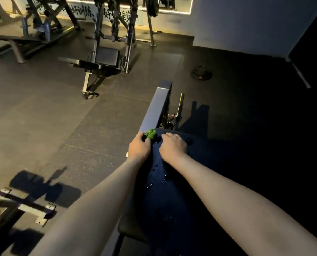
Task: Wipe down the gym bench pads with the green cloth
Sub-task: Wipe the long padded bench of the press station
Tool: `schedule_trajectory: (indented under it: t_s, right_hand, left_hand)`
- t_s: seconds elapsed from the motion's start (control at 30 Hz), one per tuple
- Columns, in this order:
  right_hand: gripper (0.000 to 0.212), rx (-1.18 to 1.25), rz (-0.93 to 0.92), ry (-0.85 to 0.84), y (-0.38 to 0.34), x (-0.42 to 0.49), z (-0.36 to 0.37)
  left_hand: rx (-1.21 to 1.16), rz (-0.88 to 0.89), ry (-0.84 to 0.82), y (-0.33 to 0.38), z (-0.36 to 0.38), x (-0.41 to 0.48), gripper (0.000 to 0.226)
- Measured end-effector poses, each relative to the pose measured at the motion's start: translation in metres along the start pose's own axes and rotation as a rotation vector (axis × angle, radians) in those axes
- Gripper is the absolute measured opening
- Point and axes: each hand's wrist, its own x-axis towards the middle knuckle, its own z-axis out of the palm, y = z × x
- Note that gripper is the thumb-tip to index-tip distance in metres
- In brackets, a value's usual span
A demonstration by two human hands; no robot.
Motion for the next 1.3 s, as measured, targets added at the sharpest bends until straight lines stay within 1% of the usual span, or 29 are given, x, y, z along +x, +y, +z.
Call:
schedule_trajectory:
  t_s: [0.13, 0.23, 0.3, 0.4, 0.43, 0.5, 0.63, 0.7, 0.8, 0.87, 0.93, 1.03, 1.1, 1.2, 1.3]
  right_hand:
    - [0.034, -0.021, 0.05, 0.029, -0.011, -0.002, 0.006]
    - [0.036, -0.047, 0.059, 0.034, -0.014, 0.0, 0.009]
    - [0.038, -0.071, 0.07, 0.021, -0.015, 0.002, 0.01]
    - [0.041, -0.069, 0.07, 0.0, -0.016, 0.004, 0.017]
    - [0.041, -0.059, 0.074, 0.004, -0.015, 0.005, 0.017]
    - [0.041, -0.042, 0.076, 0.007, -0.014, 0.006, 0.02]
    - [0.042, -0.041, 0.096, 0.012, -0.019, 0.006, 0.018]
    - [0.044, -0.032, 0.114, -0.004, -0.021, 0.005, 0.017]
    - [0.048, -0.025, 0.118, -0.02, -0.021, 0.005, 0.017]
    - [0.047, -0.021, 0.104, -0.004, -0.02, 0.005, 0.019]
    - [0.045, -0.013, 0.088, 0.01, -0.017, 0.004, 0.021]
    - [0.05, 0.0, 0.048, 0.006, -0.011, 0.005, 0.021]
    - [0.05, -0.008, 0.03, 0.006, -0.008, 0.005, 0.022]
    - [0.055, -0.04, 0.024, 0.011, -0.01, 0.004, 0.026]
    - [0.057, -0.038, 0.036, 0.002, -0.012, 0.003, 0.029]
  left_hand:
    - [0.124, 0.023, 0.041, -0.002, -0.007, -0.017, 0.013]
    - [0.142, -0.006, 0.036, -0.011, -0.015, -0.019, 0.014]
    - [0.11, 0.009, -0.015, -0.008, -0.016, -0.009, 0.021]
    - [0.022, 0.033, -0.11, 0.005, -0.007, 0.001, 0.043]
    - [0.013, 0.03, -0.131, 0.01, -0.003, 0.004, 0.046]
    - [0.047, 0.012, -0.131, 0.01, 0.002, 0.004, 0.043]
    - [0.094, 0.028, -0.049, 0.004, -0.006, -0.005, 0.021]
    - [0.14, 0.021, -0.012, -0.001, -0.01, -0.015, 0.015]
    - [0.155, -0.016, 0.016, -0.011, -0.015, -0.028, 0.021]
    - [0.13, -0.022, 0.004, -0.015, -0.018, -0.026, 0.021]
    - [0.061, -0.026, -0.017, -0.014, -0.018, -0.017, 0.02]
    - [-0.072, -0.012, -0.054, 0.001, -0.009, -0.004, 0.032]
    - [-0.091, -0.01, -0.063, 0.011, 0.0, 0.002, 0.034]
    - [-0.042, -0.047, -0.039, 0.015, 0.002, -0.002, 0.025]
    - [0.048, -0.006, -0.005, 0.003, -0.004, -0.012, 0.017]
